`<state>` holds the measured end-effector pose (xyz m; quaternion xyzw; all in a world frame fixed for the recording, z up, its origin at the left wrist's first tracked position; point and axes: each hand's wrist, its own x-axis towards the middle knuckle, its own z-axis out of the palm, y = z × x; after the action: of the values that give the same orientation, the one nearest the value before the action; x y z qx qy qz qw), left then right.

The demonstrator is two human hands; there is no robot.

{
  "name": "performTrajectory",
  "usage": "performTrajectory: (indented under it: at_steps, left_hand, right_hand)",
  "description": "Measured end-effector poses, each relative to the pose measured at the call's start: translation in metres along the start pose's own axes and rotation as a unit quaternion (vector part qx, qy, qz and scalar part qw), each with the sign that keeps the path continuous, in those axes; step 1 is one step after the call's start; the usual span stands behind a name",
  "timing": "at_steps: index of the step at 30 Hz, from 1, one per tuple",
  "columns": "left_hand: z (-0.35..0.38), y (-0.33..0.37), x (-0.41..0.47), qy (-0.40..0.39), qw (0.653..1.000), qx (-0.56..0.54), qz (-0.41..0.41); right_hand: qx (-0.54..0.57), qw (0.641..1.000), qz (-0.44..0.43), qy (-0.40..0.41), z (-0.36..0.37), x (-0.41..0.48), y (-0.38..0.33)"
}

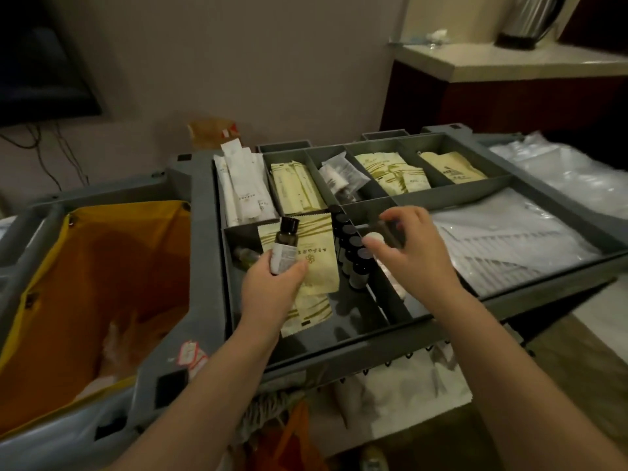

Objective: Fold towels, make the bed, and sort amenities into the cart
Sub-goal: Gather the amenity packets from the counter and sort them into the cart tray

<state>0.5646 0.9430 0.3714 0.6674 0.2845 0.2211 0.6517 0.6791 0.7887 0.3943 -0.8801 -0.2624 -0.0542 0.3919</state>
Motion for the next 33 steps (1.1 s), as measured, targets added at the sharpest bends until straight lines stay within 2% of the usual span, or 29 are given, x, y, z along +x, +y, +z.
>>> performTrajectory:
  at_steps: [2,5,10,14,17,20,23,25,29,33]
  left_hand:
    - [0.002,0.002,-0.004,-0.009,0.999,0.024,0.031]
    - [0.007,0.004,-0.012,-0.031,0.989,0.093,0.107]
    - [0.010,0.000,-0.019,-0.044,0.976,0.135,0.167]
    - [0.011,-0.002,-0.018,-0.043,0.976,0.153,0.152]
    - [0.009,-0.001,-0.017,-0.041,0.976,0.143,0.157]
    - [0.007,-0.002,-0.013,-0.034,0.982,0.136,0.126]
    - [0.002,-0.005,-0.007,0.011,0.993,0.087,0.075]
    - [-0.001,-0.005,-0.005,0.035,0.996,0.048,0.063]
    - [-0.002,-0.004,-0.006,0.056,0.996,0.021,0.067]
    - [-0.003,-0.005,-0.007,0.050,0.997,0.012,0.056]
  right_hand:
    - [0.040,0.998,-0.009,0.038,-0.005,-0.010,-0.022]
    - [0.068,0.997,-0.048,-0.009,-0.001,-0.022,-0.060]
    - [0.072,0.996,-0.021,-0.055,0.013,-0.024,-0.071]
    - [0.151,0.984,0.030,-0.087,0.015,-0.022,-0.062]
    - [0.218,0.972,0.041,-0.079,0.016,-0.022,-0.059]
    - [0.288,0.954,0.068,-0.047,0.006,-0.020,-0.051]
    - [0.331,0.937,0.113,0.022,-0.017,-0.017,-0.035]
    - [0.292,0.949,0.111,0.035,-0.027,-0.020,-0.022]
    - [0.127,0.988,0.083,-0.027,-0.019,-0.035,-0.004]
    - [-0.045,0.996,0.050,-0.056,-0.004,-0.042,0.003]
